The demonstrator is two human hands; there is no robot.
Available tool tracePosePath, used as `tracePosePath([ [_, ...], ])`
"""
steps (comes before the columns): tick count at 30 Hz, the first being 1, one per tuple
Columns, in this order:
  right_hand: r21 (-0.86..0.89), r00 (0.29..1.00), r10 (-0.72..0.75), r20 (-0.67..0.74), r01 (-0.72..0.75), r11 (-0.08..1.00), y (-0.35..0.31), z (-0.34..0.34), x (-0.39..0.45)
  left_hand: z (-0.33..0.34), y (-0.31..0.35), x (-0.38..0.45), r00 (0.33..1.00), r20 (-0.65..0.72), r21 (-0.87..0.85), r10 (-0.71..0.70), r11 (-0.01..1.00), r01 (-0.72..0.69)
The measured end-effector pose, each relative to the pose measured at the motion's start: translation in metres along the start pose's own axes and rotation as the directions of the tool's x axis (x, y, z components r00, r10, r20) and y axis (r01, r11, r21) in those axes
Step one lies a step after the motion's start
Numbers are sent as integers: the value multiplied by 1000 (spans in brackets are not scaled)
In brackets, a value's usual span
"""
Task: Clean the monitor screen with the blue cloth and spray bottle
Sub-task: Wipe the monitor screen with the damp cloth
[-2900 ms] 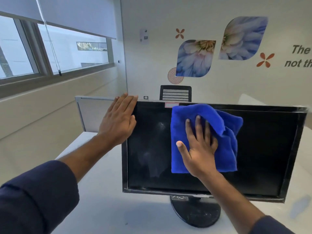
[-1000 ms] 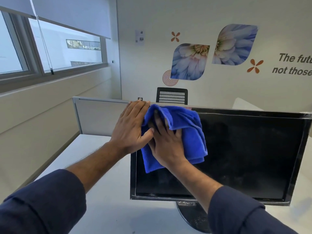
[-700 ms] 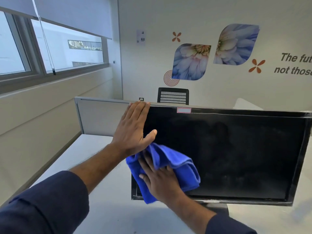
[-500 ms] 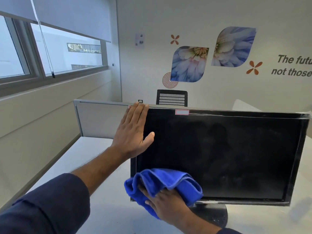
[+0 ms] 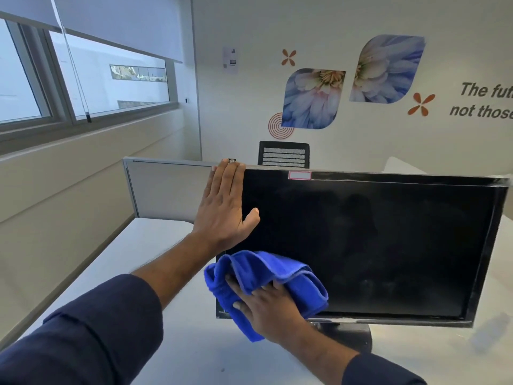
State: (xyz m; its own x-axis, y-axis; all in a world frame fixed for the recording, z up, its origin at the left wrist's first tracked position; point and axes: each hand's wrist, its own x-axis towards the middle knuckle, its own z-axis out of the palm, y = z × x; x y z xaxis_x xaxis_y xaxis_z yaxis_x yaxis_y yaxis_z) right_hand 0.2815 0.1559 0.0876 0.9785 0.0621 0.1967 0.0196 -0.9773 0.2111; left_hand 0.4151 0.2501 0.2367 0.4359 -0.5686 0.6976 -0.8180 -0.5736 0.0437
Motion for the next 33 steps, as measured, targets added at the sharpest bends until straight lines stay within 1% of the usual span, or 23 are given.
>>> tracePosePath([
  [1,32,1000,-9,-2,9,999,-2,0,-4,1,0,-1,1000,2,5,-8,1000,8],
  [2,50,999,-18,35,16,999,-3,2,-8,2,-1,-2,1000,3,8,-13,1000,13],
  [5,-3,981,-118,153,120,993,-1,27,-24,3,-2,-4,1000,5,10,-14,1000,14],
  [6,-24,973,-112,204,119,993,1,33,-28,3,-2,-3,1000,3,12,-9,1000,9],
  [9,-51,974,-62,216,74,996,8,46,-37,5,-2,-2,1000,-5,24,-8,1000,8],
  [12,-56,956,-26,292,44,997,21,47,-47,6,-2,-2,1000,0,36,-19,999,19],
  [14,-57,959,-18,282,35,998,33,47,-57,8,-2,-2,1000,1,43,-24,999,24],
  [19,14,984,-36,172,34,999,56,40,-75,11,2,0,999,-14,40,-34,999,35],
  [22,80,984,-22,174,9,997,50,34,-69,13,3,0,998,-20,30,-53,998,54],
  [24,105,984,-50,173,33,994,39,30,-60,13,2,-1,998,-18,27,-62,998,63],
  [29,42,974,-124,188,118,992,2,33,-22,11,5,-1,998,-21,27,-57,998,58],
  [31,50,965,-135,223,127,991,-3,38,-19,12,4,-1,998,-19,32,-58,998,59],
  [33,29,967,-158,198,155,988,3,43,-23,12,1,-2,999,-20,45,-50,998,50],
])
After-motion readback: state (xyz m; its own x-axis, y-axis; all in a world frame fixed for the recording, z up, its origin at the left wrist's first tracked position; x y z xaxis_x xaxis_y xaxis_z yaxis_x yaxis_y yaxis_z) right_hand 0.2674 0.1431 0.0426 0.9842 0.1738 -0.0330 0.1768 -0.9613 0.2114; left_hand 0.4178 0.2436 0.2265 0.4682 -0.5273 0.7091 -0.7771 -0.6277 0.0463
